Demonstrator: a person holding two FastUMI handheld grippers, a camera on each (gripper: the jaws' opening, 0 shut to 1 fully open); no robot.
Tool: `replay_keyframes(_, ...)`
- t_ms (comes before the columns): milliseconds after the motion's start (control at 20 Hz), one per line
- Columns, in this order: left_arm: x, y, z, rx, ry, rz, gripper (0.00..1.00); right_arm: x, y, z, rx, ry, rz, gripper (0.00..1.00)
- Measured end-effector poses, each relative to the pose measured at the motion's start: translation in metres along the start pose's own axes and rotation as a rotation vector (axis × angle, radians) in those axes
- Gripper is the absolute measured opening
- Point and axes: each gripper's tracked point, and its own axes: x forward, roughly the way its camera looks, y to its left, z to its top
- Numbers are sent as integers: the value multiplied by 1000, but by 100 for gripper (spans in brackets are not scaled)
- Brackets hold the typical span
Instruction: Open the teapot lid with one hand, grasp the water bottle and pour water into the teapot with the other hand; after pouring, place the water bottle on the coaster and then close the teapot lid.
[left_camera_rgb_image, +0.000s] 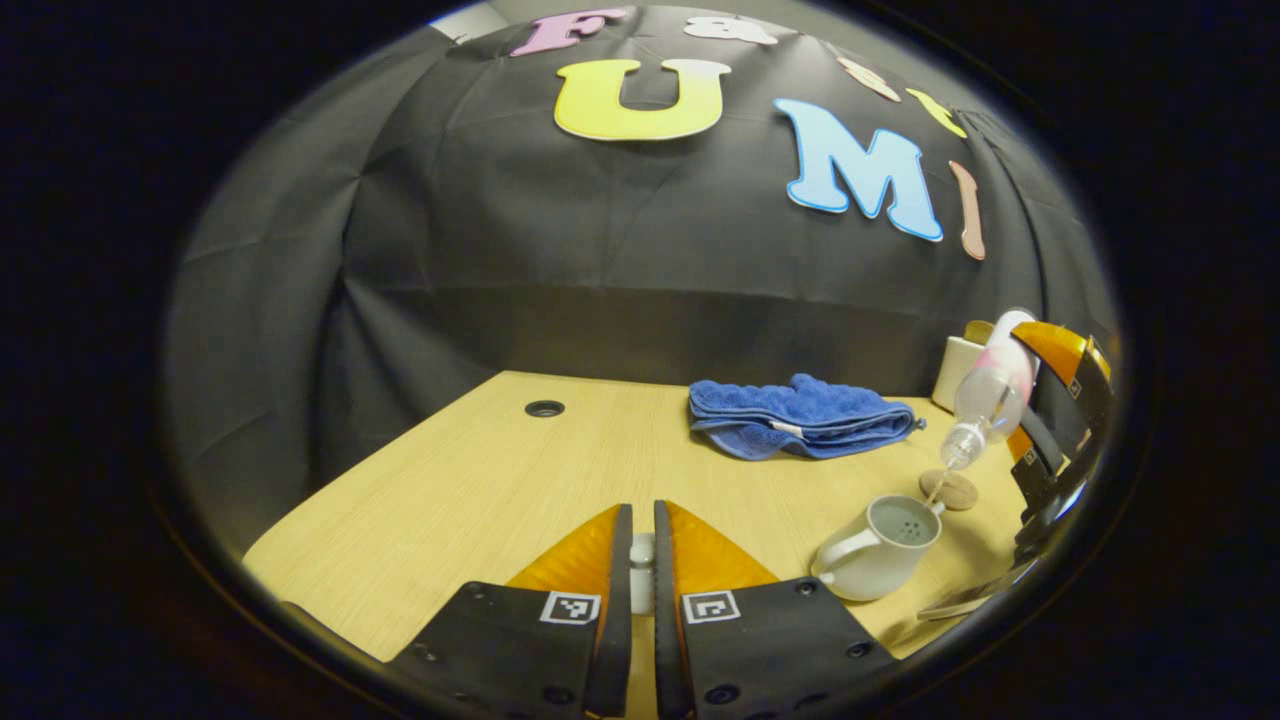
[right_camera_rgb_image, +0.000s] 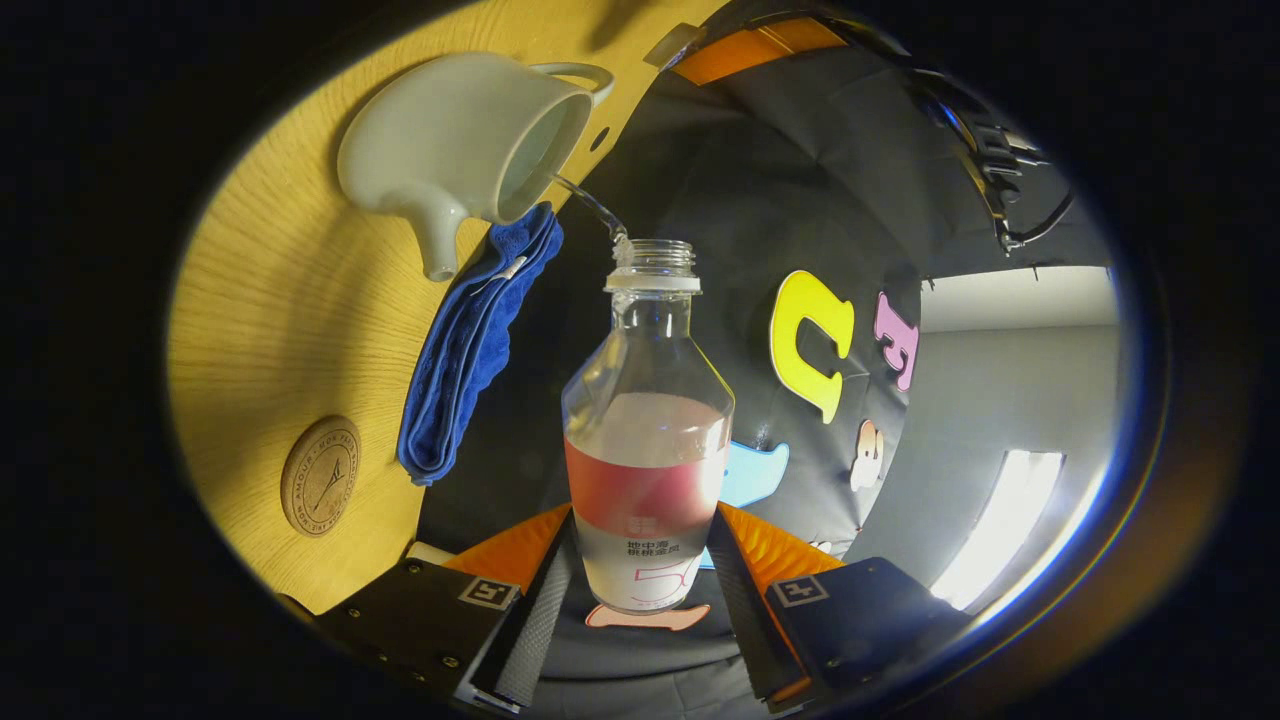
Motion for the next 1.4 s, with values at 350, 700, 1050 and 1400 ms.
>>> replay_keyframes(350,0,-1,-1,0,0,-4,17,-3,-1,2,-24,-19,-17,77)
replay_keyframes(700,2,-3,-2,0,5,-8,17,-1,-6,3,-41,-33,-23,77)
replay_keyframes(1050,2,-4,-4,1,9,-10,17,1,-8,4,-56,-49,-20,77)
replay_keyframes(1400,1,-4,-3,1,8,-10,17,1,-10,5,-70,-57,-22,76)
